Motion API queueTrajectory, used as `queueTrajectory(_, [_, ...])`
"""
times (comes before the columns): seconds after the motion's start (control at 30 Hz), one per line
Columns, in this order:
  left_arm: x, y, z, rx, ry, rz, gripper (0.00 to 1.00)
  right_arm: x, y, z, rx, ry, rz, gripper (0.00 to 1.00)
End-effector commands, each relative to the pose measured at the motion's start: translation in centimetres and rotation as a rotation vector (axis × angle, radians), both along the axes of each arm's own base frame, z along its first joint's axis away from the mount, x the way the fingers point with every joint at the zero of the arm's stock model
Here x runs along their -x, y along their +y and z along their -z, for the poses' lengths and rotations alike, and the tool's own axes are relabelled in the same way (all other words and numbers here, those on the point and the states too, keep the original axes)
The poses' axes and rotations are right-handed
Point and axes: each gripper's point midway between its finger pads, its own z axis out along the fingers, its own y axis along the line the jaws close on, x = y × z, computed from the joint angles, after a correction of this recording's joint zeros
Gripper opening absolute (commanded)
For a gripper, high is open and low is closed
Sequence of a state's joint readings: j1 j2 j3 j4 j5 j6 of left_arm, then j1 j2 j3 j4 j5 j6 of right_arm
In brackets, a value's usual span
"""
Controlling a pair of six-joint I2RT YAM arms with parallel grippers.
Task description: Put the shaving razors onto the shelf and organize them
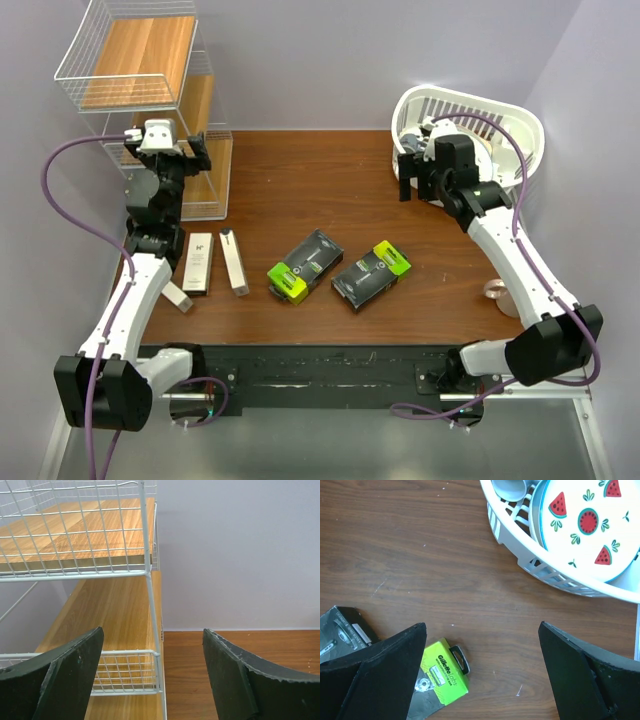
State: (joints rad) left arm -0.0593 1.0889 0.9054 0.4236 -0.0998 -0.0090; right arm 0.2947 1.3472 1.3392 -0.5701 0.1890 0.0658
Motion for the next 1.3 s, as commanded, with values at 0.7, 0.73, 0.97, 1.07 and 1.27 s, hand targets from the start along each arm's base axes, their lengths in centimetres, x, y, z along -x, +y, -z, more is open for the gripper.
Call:
queueTrajectory(0.7, [-5.6,-2.1,-0.5,-0.062,-0.016,0.089,0.15,-8.4,9.8,0.1,-0.251,-0.020,-0.293,0.99])
queueTrajectory(0.73, [-5.7,-2.1,-0.3,-0.070,-0.016,0.087,0.08,-8.5,9.9,0.5,-0.251,-0.013,-0.297,0.99])
queueTrajectory(0.97, [-3.9,-2.5,0.9,-0.200,0.035,0.113,0.00,-9.0,11.4,1.3,-0.276,0.015,-0.370,0.99])
queueTrajectory(1.07, [-2.2,-1.1,1.7,-0.271,0.082,0.077,0.00,-8.7,13.6,0.8,-0.295,0.010,-0.502,0.98])
queueTrajectory(1.27, [1.0,0.9,4.6,-0.478,0.132,0.047,0.00,-8.6,18.5,-3.3,-0.478,-0.066,-0.672,0.98])
